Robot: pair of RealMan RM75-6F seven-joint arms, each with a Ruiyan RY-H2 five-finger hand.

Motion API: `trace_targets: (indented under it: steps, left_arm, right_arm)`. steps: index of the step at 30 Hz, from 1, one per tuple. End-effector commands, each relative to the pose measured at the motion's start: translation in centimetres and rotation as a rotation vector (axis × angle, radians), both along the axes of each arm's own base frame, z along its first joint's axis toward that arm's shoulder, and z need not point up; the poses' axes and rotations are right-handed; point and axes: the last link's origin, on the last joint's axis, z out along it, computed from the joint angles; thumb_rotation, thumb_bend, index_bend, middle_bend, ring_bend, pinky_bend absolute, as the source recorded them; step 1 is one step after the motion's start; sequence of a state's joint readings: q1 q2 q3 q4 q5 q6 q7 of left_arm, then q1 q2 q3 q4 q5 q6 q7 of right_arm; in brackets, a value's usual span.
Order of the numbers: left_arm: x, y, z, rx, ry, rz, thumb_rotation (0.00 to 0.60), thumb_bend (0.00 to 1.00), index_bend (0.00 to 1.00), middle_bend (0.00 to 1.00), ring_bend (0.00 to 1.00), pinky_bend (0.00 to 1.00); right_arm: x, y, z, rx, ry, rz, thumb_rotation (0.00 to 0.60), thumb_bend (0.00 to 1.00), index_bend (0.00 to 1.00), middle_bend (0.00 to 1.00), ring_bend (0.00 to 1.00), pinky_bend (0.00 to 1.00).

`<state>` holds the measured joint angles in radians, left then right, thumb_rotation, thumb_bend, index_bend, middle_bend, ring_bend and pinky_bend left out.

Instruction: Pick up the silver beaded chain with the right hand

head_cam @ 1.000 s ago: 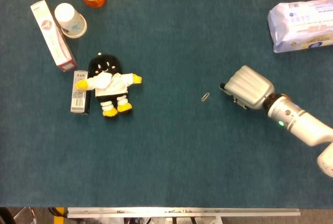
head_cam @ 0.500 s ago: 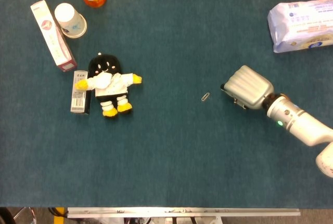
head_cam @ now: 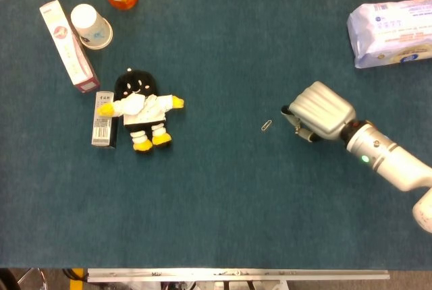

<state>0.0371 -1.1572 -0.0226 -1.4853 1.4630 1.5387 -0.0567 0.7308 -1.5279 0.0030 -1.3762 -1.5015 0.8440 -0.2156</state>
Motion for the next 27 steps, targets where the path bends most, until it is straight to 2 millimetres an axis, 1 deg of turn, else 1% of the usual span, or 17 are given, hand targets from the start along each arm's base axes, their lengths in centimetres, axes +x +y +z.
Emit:
trace_targets:
  steps: [1,5,11,20,27]
  left_arm:
    - [0.1,-0.1,0.0,-0.001,0.000,-0.001,0.600,0.18,0.00,0.07,0.04,0.04]
    - [0.3,-0.2,0.0,-0.002,-0.001,-0.004,0.600,0.18,0.00,0.07,0.04,0.04]
    - [0.6,-0.4,0.0,-0.003,-0.001,-0.011,0.600,0.17,0.00,0.07,0.04,0.04]
    - [0.6,-0.9,0.0,-0.002,-0.006,0.000,0.600,0.17,0.00,0.07,0.04,0.04]
    - [0.6,-1.0,0.1,-0.001,-0.007,0.001,0.600,0.17,0.00,0.07,0.04,0.04]
  right_arm:
    - [1.1,0.0,0.8,0.014,-0.079,-0.028,0.600,0.27,0.65,0.92,0.99,1.00]
    - [2.4,0.5,1.0,0.070,-0.173,-0.073,0.600,0.27,0.65,0.92,0.99,1.00]
    - [3.4,1.2,0.6,0.130,-0.224,-0.083,0.600,0.27,0.65,0.92,0.99,1.00]
    - [2.9,1.3,-0.7,0.190,-0.221,-0.145,0.600,0.27,0.65,0.92,0.99,1.00]
    - [2.6,1.2,-1.6,0.202,-0.225,-0.154,0.600,0.27,0.65,0.92,0.99,1.00]
